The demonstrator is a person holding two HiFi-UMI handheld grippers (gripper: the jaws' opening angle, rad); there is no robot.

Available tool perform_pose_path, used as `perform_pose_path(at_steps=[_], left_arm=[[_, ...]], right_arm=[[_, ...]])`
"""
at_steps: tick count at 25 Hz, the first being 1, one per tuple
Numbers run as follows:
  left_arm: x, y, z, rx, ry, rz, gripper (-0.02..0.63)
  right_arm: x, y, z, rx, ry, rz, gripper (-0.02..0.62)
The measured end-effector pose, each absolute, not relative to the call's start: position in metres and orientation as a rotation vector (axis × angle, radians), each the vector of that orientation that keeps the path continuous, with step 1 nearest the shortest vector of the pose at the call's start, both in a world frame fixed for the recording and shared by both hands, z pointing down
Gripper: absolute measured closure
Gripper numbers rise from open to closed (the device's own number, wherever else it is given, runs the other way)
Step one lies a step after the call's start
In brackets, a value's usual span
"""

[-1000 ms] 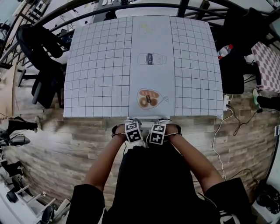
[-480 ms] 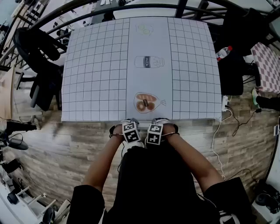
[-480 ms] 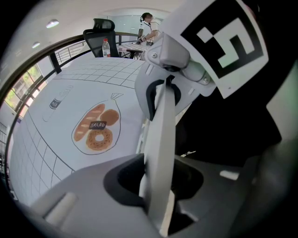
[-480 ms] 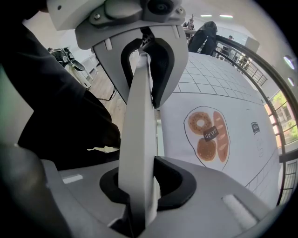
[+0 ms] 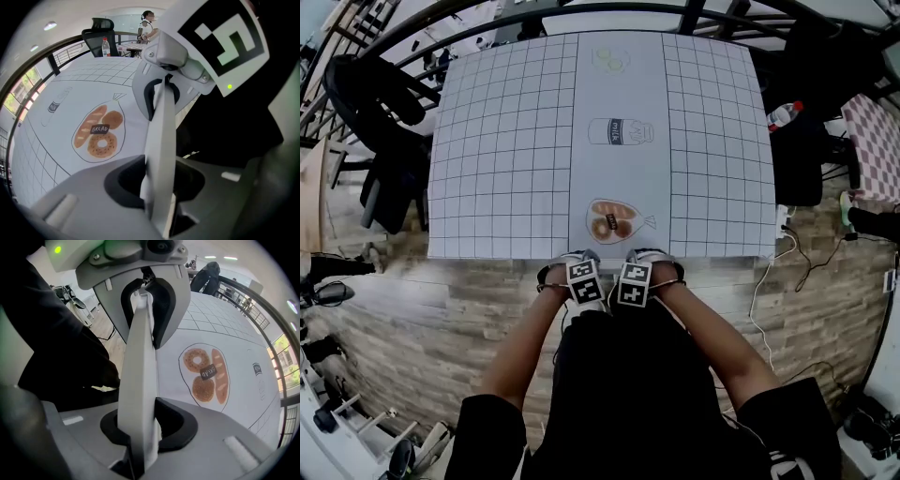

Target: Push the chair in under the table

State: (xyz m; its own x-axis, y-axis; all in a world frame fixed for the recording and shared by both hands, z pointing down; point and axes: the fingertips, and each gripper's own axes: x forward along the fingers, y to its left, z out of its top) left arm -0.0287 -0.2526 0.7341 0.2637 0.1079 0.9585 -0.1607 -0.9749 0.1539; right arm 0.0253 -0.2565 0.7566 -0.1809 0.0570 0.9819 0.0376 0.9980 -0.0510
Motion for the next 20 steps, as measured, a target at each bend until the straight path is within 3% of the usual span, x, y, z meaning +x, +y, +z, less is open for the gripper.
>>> perform_pose_path(at_steps=[12,17,20], left_arm=[[-0.027,-0.253,0.736,2.303,-0.097,1.718,0.482],[-0.027,-0.252,0.731,2.312,-0.171,1.722,0.48],[-0.027,-0.255,0.723,2.34,-0.221,1.678,0.461]], right_arm=[[0.026,-0.255,0.76,-0.063,-1.76,0.064,0.501],[0.022,-0.25,0.747,-0.044,-1.8,0.05,0.39],[0.017,-0.256,0.731,0.04,-1.851,0.061,0.393]])
